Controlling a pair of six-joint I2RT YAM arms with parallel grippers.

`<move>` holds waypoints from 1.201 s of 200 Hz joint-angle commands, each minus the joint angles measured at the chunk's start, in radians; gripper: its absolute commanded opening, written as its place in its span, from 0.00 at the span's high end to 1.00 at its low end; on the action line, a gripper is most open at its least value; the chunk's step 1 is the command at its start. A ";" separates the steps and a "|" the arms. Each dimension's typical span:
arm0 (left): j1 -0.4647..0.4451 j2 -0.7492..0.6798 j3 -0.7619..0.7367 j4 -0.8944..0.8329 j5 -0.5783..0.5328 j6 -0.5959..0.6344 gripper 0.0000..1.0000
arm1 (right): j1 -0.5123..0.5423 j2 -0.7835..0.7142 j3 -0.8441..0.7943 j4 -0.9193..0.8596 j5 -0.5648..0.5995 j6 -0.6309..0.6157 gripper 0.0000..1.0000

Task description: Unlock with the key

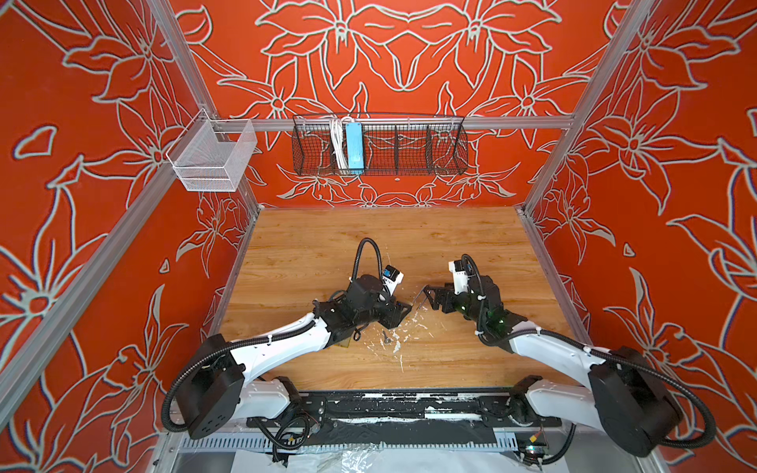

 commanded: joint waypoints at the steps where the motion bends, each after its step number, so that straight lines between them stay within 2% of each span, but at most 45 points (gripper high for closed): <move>1: -0.001 0.046 0.076 0.051 -0.110 0.005 1.00 | -0.011 -0.019 0.009 -0.032 0.050 -0.014 0.11; 29: -0.005 0.188 0.147 0.063 -0.165 -0.005 1.00 | -0.010 -0.023 0.005 -0.033 0.055 -0.017 0.11; 52: -0.015 0.273 0.180 0.074 -0.272 0.002 1.00 | -0.013 -0.040 0.020 -0.105 0.125 -0.016 0.10; 75: -0.005 0.342 0.214 0.083 -0.374 0.065 1.00 | -0.013 -0.063 0.017 -0.137 0.179 0.004 0.10; 138: 0.082 0.641 0.525 0.016 -0.504 0.055 1.00 | -0.028 -0.140 -0.021 -0.153 0.280 0.012 0.04; 171: 0.174 0.772 0.677 -0.083 -0.491 -0.039 1.00 | -0.032 -0.206 -0.069 -0.098 0.293 0.011 0.03; 197: 0.233 0.847 0.785 -0.174 -0.506 -0.108 1.00 | -0.033 -0.193 -0.065 -0.091 0.285 0.004 0.03; 207: 0.248 0.877 0.854 -0.256 -0.551 -0.150 1.00 | -0.034 -0.185 -0.062 -0.091 0.275 0.004 0.03; 221: 0.272 0.934 0.962 -0.410 -0.552 -0.194 1.00 | -0.034 -0.176 -0.060 -0.082 0.265 0.006 0.03; 240: 0.297 0.986 1.048 -0.514 -0.537 -0.206 1.00 | -0.035 -0.161 -0.056 -0.077 0.252 0.005 0.03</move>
